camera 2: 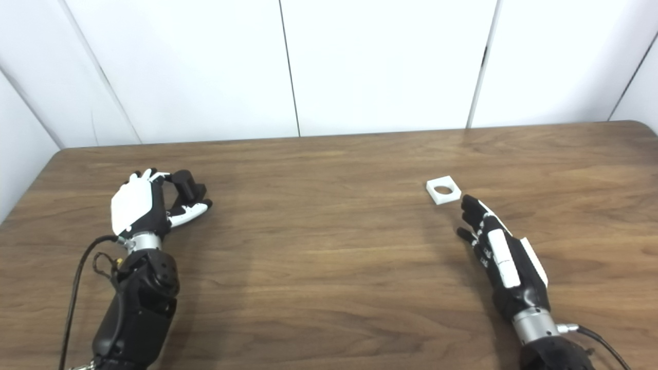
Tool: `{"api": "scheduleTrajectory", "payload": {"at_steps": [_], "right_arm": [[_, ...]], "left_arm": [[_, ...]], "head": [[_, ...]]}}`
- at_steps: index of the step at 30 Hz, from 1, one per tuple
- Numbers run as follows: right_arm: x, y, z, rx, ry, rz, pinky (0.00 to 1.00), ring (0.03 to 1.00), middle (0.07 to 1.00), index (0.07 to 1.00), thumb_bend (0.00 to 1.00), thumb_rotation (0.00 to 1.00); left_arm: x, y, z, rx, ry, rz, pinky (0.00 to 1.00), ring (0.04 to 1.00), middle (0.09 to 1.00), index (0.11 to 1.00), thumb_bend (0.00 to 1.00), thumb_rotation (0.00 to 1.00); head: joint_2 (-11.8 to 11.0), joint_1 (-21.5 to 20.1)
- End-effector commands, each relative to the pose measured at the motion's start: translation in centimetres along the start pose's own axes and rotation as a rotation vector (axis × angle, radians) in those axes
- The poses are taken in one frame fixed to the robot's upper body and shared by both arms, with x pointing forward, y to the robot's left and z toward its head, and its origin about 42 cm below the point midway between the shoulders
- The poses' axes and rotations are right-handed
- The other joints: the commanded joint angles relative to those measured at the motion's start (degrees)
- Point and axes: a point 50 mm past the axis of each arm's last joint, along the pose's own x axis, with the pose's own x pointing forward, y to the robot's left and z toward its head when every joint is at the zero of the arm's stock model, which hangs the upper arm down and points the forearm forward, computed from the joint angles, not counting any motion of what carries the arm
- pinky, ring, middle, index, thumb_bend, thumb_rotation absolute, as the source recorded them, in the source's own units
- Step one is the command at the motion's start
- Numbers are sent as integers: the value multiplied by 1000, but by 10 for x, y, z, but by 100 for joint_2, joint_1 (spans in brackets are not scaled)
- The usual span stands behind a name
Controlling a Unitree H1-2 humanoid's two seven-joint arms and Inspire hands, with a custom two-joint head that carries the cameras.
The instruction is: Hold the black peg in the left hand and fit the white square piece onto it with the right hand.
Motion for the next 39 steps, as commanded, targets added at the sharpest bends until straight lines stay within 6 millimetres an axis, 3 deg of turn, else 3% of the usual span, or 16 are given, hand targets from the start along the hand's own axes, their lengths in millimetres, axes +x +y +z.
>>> {"api": "scheduleTrajectory", "payload": {"at_steps": [1,18,29,39], "right_arm": [[5,-3,16,-7,-82,19,883,945,924,882,708,868],[9,-6,22,-22,-111,104,928,970,935,911,718,875],[9,-9,25,-15,-115,136,970,983,943,915,736,869],[8,-9,26,-34,-108,136,935,980,944,922,733,878]], "left_arm": [[17,21,12,17,-38,92,1000,1000,937,733,819,447],[7,18,6,23,-33,88,1000,1000,934,678,778,361],[1,13,0,31,-21,82,1000,1000,930,638,738,366],[-1,11,-4,27,-24,92,1000,1000,907,578,687,262]], "head": [[10,13],[104,65],[167,84],[178,79]]}}
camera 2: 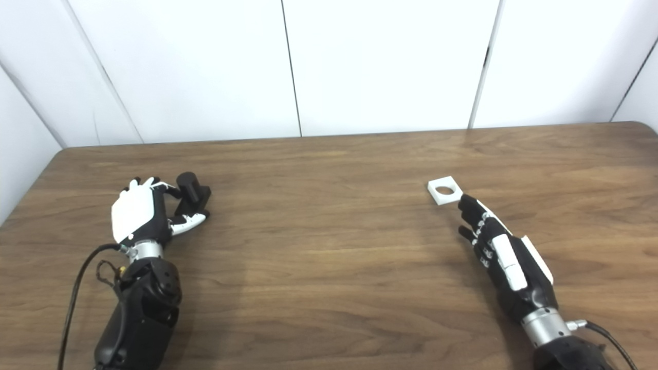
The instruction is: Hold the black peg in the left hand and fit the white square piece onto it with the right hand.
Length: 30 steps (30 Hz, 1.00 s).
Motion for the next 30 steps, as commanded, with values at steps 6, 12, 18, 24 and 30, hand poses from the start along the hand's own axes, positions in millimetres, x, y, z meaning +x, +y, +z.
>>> {"api": "scheduleTrajectory", "payload": {"at_steps": [6,12,18,24,30], "right_arm": [[7,-1,21,-22,-88,27,943,987,950,925,726,879],[7,-2,21,-19,-86,29,949,988,951,924,728,880],[7,-3,23,-38,-87,35,944,989,956,928,733,895],[7,-3,25,-35,-88,33,951,990,954,927,738,894],[7,-3,26,-32,-88,32,949,987,953,932,736,897]], "left_arm": [[9,16,4,-3,-38,77,1000,1000,905,569,678,229],[9,16,4,-7,-43,80,1000,994,899,562,674,199],[8,15,3,-27,-50,76,1000,1000,902,492,512,73],[5,15,4,-49,-53,63,1000,1000,904,492,508,69],[4,13,5,-55,-54,53,1000,1000,903,493,506,69]], "head": [[13,7],[13,1],[16,-12],[23,-23],[24,-21]]}}
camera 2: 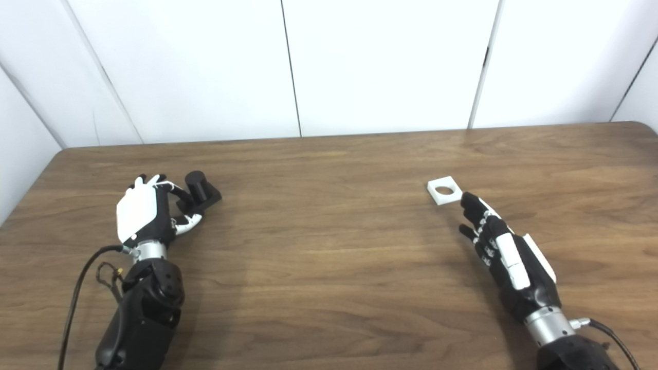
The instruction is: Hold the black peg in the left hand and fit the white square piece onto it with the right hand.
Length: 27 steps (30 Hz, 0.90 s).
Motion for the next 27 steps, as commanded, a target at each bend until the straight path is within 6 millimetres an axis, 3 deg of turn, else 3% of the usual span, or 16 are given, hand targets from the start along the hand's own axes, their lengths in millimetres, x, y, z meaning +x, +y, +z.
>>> {"api": "scheduleTrajectory", "payload": {"at_steps": [1,16,27], "right_arm": [[8,-2,19,-25,-72,14,950,987,953,931,741,895],[8,-3,19,-44,-61,18,944,993,956,930,751,899],[11,-1,17,-30,-51,28,957,1000,964,942,756,916]], "left_arm": [[7,14,3,0,-28,47,1000,1000,901,493,506,68],[-6,10,8,-42,-66,-4,1000,1000,909,492,504,66],[-37,2,23,-66,-146,-65,1000,1000,903,492,502,66]], "head": [[7,6],[37,-18],[30,-11]]}}
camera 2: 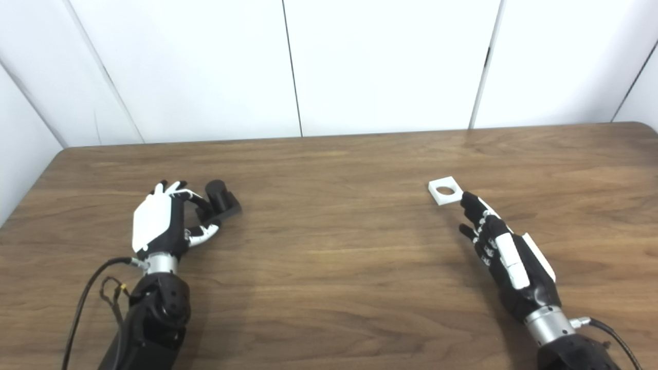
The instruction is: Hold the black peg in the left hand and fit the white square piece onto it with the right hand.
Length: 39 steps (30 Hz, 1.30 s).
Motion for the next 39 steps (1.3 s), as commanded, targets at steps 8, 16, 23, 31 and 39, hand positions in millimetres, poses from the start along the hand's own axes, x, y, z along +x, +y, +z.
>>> {"api": "scheduleTrajectory", "payload": {"at_steps": [8,16,23,31,39], "right_arm": [[12,1,16,-33,-61,34,948,1000,971,953,737,945],[14,1,15,-23,-71,50,970,1000,982,966,726,940],[15,4,18,-19,-77,41,976,1000,978,965,729,940],[14,6,18,-33,-80,34,964,1000,979,968,722,970],[12,8,19,-15,-77,13,970,1000,974,959,737,945]], "left_arm": [[-26,-4,24,-31,-103,-35,1000,999,902,493,502,66],[-50,-12,39,-24,-169,-89,1000,989,895,493,501,70],[-67,-16,53,-58,-208,-137,1000,989,899,493,501,69],[-94,-21,67,-68,-277,-188,992,979,892,493,501,68],[-120,-25,79,-85,-307,-269,996,995,899,494,501,68]], "head": [[0,19],[-3,-13],[14,-69],[38,-124],[63,-208]]}}
